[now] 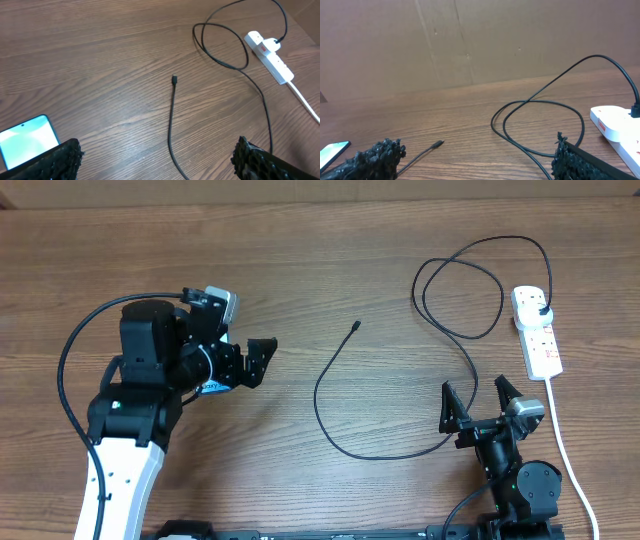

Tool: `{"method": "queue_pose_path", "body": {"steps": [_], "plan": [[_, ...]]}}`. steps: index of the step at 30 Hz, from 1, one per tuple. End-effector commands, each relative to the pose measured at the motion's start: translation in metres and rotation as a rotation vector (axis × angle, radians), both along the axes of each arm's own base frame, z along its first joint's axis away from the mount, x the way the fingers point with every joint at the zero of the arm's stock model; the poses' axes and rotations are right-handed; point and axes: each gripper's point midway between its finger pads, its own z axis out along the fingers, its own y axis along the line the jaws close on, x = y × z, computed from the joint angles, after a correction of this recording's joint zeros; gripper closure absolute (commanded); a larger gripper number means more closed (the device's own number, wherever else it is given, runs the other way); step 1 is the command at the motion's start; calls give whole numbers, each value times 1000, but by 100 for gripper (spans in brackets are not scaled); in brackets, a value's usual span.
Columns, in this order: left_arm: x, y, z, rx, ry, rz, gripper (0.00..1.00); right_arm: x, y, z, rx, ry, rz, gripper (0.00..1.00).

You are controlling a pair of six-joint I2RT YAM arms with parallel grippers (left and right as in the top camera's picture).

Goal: Plug charger to phone and switch on socket

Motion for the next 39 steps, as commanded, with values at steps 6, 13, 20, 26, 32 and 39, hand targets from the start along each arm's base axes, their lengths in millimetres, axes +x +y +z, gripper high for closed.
{"method": "queue_pose_path", "body": {"steps": [6, 13, 20, 26, 32, 39], "plan": [[31, 19, -3, 16, 67, 165, 1, 0, -1, -2, -2, -4, -8, 0], [51, 38, 6, 131, 127, 265, 2, 0, -1, -2, -2, -4, -9, 0], [63, 37, 4, 287, 175, 309, 0, 0, -1, -2, -2, -4, -8, 0], [71, 32, -4, 260, 214, 328, 0, 0, -1, -2, -2, -4, -9, 0], [75, 26, -31, 314, 277, 318, 0, 0, -1, -2, -2, -4, -8, 0], [78, 36, -62, 320, 387, 368, 0, 0, -1, -2, -2, -4, -8, 0]]}}
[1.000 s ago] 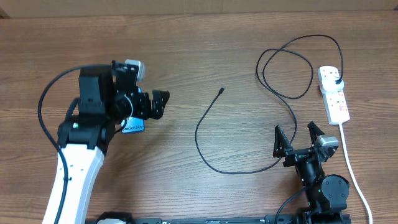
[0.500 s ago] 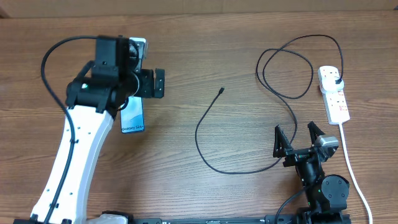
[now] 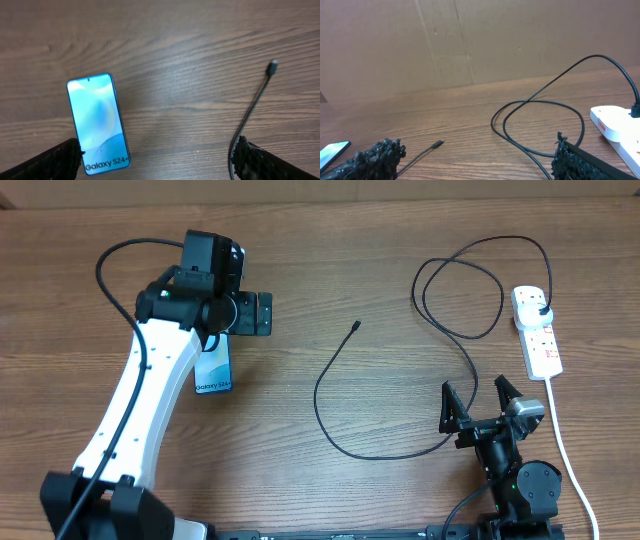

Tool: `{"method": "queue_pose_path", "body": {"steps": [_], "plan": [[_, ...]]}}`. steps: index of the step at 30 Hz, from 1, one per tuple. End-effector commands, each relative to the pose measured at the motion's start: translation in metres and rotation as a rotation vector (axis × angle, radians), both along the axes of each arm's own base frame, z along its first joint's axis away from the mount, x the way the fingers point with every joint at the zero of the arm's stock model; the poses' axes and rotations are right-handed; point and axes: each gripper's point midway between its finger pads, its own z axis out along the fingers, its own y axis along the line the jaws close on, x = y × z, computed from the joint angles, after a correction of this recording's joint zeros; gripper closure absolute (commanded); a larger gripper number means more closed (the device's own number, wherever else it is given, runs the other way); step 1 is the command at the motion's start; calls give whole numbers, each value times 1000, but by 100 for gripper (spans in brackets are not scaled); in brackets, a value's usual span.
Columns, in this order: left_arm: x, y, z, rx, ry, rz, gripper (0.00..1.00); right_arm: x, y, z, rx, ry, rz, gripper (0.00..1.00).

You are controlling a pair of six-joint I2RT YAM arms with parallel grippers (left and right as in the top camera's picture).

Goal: Plug charger to phone and switch on socket

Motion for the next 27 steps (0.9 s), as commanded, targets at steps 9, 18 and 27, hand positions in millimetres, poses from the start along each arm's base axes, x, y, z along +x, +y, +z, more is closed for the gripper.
{"method": "queue_pose_path", "body": {"steps": [9, 18, 27], "plan": [[11, 14, -44, 26, 123, 71, 0, 0, -1, -2, -2, -4, -9, 0], [20, 19, -71, 25, 169, 108, 1, 0, -1, -2, -2, -4, -9, 0], [25, 38, -82, 24, 186, 153, 0, 0, -1, -2, -2, -4, -9, 0]]}}
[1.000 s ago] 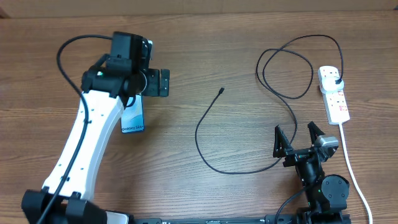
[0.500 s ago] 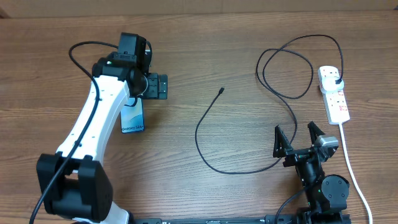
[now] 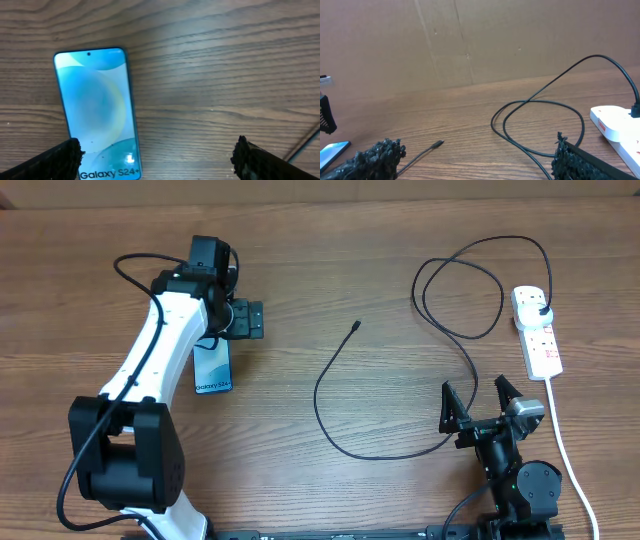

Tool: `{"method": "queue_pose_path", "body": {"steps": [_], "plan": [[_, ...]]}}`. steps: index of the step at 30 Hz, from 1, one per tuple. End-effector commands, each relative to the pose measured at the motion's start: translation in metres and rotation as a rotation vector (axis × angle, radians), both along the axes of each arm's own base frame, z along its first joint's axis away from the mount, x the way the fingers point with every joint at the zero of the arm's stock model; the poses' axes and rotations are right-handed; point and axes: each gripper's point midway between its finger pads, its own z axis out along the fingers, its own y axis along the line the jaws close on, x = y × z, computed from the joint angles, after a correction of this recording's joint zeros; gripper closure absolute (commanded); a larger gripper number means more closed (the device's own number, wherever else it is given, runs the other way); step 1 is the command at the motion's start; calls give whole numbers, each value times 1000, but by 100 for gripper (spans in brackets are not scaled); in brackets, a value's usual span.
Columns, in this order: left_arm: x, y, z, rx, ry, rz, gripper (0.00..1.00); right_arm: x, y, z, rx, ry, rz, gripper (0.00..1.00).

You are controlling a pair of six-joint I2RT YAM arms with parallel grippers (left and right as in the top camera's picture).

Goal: Plug charger to phone and switch on socket

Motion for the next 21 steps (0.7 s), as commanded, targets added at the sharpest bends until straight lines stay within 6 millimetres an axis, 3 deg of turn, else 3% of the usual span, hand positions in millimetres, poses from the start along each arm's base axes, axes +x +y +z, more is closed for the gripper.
{"method": "queue_pose_path", "body": {"steps": [1, 21], "plan": [[11, 10, 6, 5, -29, 41, 0, 0, -1, -2, -1, -4, -8, 0], [9, 17, -20, 13, 39, 55, 0, 0, -1, -2, -1, -4, -8, 0]]}}
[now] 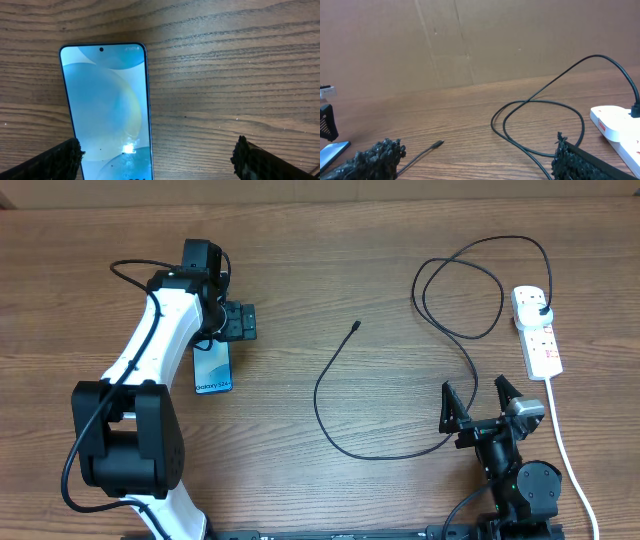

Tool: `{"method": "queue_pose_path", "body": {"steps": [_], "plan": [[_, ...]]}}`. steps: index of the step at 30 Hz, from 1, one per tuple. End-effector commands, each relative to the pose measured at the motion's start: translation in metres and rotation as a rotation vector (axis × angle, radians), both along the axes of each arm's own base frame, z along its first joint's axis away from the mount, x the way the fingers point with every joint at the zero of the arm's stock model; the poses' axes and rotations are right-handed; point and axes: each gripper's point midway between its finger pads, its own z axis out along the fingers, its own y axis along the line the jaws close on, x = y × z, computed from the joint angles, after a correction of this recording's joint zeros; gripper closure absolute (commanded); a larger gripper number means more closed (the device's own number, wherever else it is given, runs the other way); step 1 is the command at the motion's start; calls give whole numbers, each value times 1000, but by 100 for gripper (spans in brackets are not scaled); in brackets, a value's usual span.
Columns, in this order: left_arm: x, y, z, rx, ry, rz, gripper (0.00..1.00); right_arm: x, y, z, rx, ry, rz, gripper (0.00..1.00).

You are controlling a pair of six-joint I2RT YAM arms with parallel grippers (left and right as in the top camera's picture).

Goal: Plug charger to phone and switch on socket

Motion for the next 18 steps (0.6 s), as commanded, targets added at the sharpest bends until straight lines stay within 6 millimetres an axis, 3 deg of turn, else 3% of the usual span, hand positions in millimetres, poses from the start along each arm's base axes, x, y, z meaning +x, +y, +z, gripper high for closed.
{"method": "queue_pose_path", "body": {"steps": [1, 12, 18], "plan": [[7, 3, 4, 9, -17, 19, 0, 0, -1, -2, -2, -3, -8, 0], [7, 3, -23, 13, 38, 19, 0, 0, -1, -2, -2, -3, -8, 0], [7, 3, -25, 16, 40, 4, 0, 0, -1, -2, -2, -3, -8, 0]]}}
